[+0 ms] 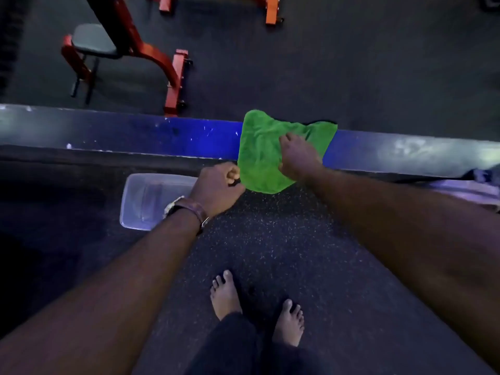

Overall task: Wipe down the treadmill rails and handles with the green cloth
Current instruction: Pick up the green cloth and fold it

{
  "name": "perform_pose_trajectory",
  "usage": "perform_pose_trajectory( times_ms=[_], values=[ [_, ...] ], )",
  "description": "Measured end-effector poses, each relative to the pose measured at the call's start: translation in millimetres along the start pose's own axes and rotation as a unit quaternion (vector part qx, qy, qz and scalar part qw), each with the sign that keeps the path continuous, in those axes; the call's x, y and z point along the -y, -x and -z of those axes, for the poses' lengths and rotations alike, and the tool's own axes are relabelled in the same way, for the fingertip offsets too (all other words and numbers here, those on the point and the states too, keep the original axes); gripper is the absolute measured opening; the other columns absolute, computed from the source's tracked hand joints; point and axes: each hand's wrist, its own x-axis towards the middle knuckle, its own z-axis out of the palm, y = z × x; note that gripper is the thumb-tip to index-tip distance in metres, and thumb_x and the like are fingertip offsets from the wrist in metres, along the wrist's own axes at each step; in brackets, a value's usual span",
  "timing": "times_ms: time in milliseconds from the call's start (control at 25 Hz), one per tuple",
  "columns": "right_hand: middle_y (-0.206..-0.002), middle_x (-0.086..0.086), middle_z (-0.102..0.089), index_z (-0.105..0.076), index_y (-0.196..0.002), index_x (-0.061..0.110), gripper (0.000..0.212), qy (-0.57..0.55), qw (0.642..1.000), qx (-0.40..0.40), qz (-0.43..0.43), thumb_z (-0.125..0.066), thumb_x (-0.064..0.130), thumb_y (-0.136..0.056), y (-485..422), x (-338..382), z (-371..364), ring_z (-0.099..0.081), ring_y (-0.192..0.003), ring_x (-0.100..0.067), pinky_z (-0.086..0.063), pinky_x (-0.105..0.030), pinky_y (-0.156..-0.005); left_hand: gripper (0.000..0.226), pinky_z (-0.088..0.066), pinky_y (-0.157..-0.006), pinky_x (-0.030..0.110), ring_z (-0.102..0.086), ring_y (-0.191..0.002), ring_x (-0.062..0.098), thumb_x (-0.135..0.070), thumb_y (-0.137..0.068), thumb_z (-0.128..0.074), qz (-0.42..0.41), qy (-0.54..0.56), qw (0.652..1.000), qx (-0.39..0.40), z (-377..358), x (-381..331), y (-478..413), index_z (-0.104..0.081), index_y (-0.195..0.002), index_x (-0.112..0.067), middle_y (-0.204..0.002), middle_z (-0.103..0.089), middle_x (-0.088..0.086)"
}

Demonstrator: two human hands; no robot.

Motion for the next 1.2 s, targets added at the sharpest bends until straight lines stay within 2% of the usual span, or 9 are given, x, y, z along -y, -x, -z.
perform_pose_trajectory(
  times_ms=[80,160,240,320,440,560,760,960,1200],
  values=[
    [-0.141,-0.016,-0.043,-0.033,-0.142,0.007,0.074,0.027,0.999,0.025,-0.008,-0.072,0.025,-0.082,-20.8,-6.4,-18.6,-0.047,-0.125,-0.034,-0.043,-0.048,-0.101,0.027,-0.053,-0.080,0.021,-0.063,-0.085,0.010,-0.020,-0.080,-0.071,0.001,0.003,1.000,0.008,-13.7,3.4,-17.7,-0.066,-0.105,-0.014,-0.097,-0.068,-0.002],
    [-0.148,-0.016,-0.038,-0.027,-0.149,0.007,0.084,0.040,0.997,0.057,-0.021,-0.073,0.030,-0.083,-29.4,-12.5,-32.2,-0.043,-0.130,-0.035,-0.039,-0.051,-0.106,0.026,-0.053,-0.079,0.021,-0.063,-0.084,0.009,-0.020,-0.080,-0.071,0.008,0.000,1.000,0.017,-26.1,4.2,-25.3,-0.067,-0.105,-0.014,-0.095,-0.068,-0.002],
    [-0.136,-0.015,-0.049,-0.044,-0.138,0.006,0.057,0.062,0.998,0.022,-0.011,-0.066,0.020,-0.088,-31.4,-15.0,-43.3,-0.051,-0.121,-0.032,-0.043,-0.048,-0.100,0.026,-0.055,-0.080,0.024,-0.064,-0.084,0.010,-0.020,-0.080,-0.071,0.002,0.009,1.000,0.027,-33.5,8.5,-23.7,-0.067,-0.105,-0.013,-0.095,-0.068,-0.002],
    [-0.109,-0.014,-0.060,-0.063,-0.111,0.004,0.020,0.052,0.998,-0.040,0.012,-0.057,0.010,-0.093,-28.7,-15.6,-45.0,-0.059,-0.098,-0.027,-0.050,-0.044,-0.087,0.028,-0.056,-0.082,0.028,-0.064,-0.085,0.010,-0.021,-0.079,-0.072,0.008,0.013,1.000,0.027,-30.9,13.1,-20.5,-0.067,-0.106,-0.013,-0.096,-0.068,-0.002],
    [-0.087,-0.012,-0.064,-0.068,-0.098,0.003,0.017,0.017,0.999,-0.020,0.034,-0.051,0.006,-0.096,-12.7,-8.8,-42.8,-0.063,-0.075,-0.024,-0.057,-0.040,-0.074,0.029,-0.056,-0.084,0.031,-0.065,-0.087,0.011,-0.021,-0.079,-0.073,0.021,0.018,0.999,0.021,-17.9,13.3,-14.4,-0.067,-0.107,-0.014,-0.097,-0.069,-0.003],
    [-0.089,-0.013,-0.066,-0.065,-0.102,0.008,0.019,-0.047,0.999,-0.023,0.006,-0.051,0.002,-0.092,22.8,9.4,-22.4,-0.060,-0.074,-0.025,-0.046,-0.031,-0.066,0.026,-0.055,-0.083,0.029,-0.065,-0.085,0.011,-0.020,-0.079,-0.072,0.024,0.018,1.000,0.004,10.2,-1.5,7.9,-0.066,-0.105,-0.015,-0.095,-0.069,-0.004],
    [-0.083,-0.015,-0.066,-0.059,-0.110,0.011,0.026,-0.164,0.985,-0.039,-0.028,-0.053,0.006,-0.085,111.0,49.6,66.0,-0.055,-0.070,-0.028,-0.044,-0.032,-0.063,0.019,-0.052,-0.067,0.021,-0.062,-0.072,0.009,-0.020,-0.078,-0.072,0.029,0.012,0.998,-0.051,72.1,-52.7,71.7,-0.067,-0.096,-0.016,-0.086,-0.069,-0.003],
    [-0.096,-0.019,-0.067,-0.058,-0.118,0.013,0.035,-0.220,0.974,-0.052,0.017,-0.061,0.013,-0.083,182.1,114.3,192.2,-0.062,-0.088,-0.036,-0.051,-0.039,-0.074,0.020,-0.054,-0.074,0.027,-0.062,-0.070,0.013,-0.014,-0.076,-0.069,0.015,0.045,0.988,-0.144,158.8,-127.4,151.4,-0.068,-0.095,-0.009,-0.085,-0.071,0.003],
    [-0.104,-0.008,-0.070,-0.064,-0.115,0.019,0.035,-0.247,0.958,-0.101,0.104,-0.065,0.020,-0.080,258.4,206.1,317.3,-0.064,-0.096,-0.028,-0.052,-0.036,-0.081,0.030,-0.055,-0.076,0.024,-0.067,-0.076,0.013,-0.022,-0.072,-0.065,0.013,0.100,0.952,-0.288,271.4,-175.9,295.9,-0.067,-0.099,-0.010,-0.087,-0.071,0.001]
  ],
)
